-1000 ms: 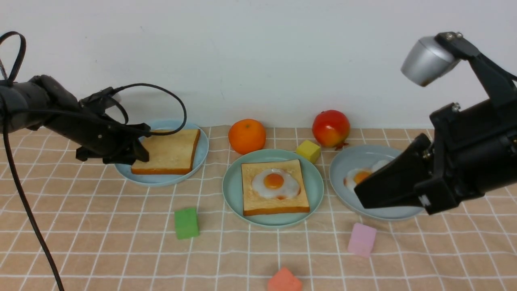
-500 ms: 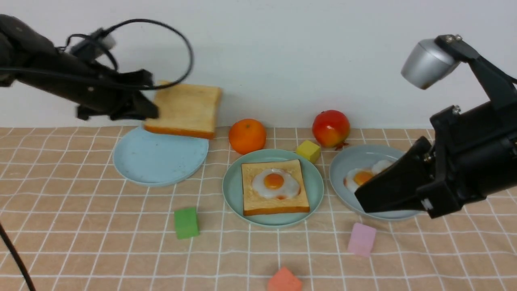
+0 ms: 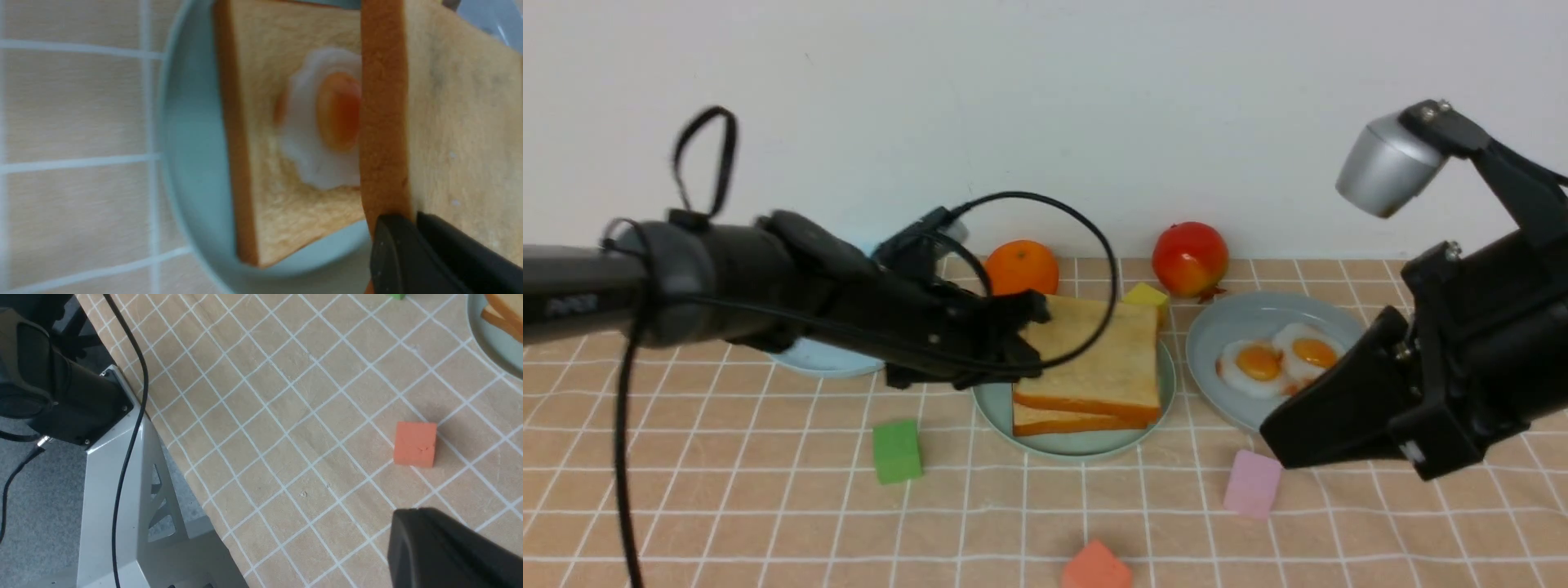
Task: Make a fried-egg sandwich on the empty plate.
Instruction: Use the left arm to place a slice of bread on the fried egg in the middle
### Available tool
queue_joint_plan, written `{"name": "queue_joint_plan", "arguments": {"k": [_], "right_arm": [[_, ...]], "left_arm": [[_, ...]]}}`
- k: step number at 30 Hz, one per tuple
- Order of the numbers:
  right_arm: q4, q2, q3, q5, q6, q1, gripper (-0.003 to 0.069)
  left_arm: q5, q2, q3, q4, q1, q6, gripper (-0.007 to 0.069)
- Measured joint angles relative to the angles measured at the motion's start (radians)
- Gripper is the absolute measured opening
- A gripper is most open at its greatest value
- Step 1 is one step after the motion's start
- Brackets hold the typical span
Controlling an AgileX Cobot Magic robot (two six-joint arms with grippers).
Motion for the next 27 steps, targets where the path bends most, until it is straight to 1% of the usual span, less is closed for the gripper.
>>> {"name": "queue_joint_plan", "arguments": {"k": [5,10,21,25,27], "right_arm": [[-0.002,0.0,0.0,0.016,-0.001,0.0,0.0008],[-0.003,0.0,0.0,0.026,-0.001,0.0,0.0013],[-0.003,0.0,0.0,0.026,-0.001,0.0,0.0024],[-0.003,0.0,0.0,0.031,-0.001,0.0,0.0033],[-0.003,0.0,0.0,0.035,-0.001,0.0,0.0036]], "left_arm": [[-0.094,0.026,0.001,-0.086,-0.023,0.006,0.0012],[-0.147,0.028,0.001,-0.106,-0.023,0.006,0.0012],[-0.112,0.084,0.001,-0.095,-0.023,0.01,0.0024],[-0.113,0.085,0.001,-0.097,-0.023,0.01,0.0078],[-0.112,0.085,0.001,-0.097,-0.023,0.01,0.0131]]}}
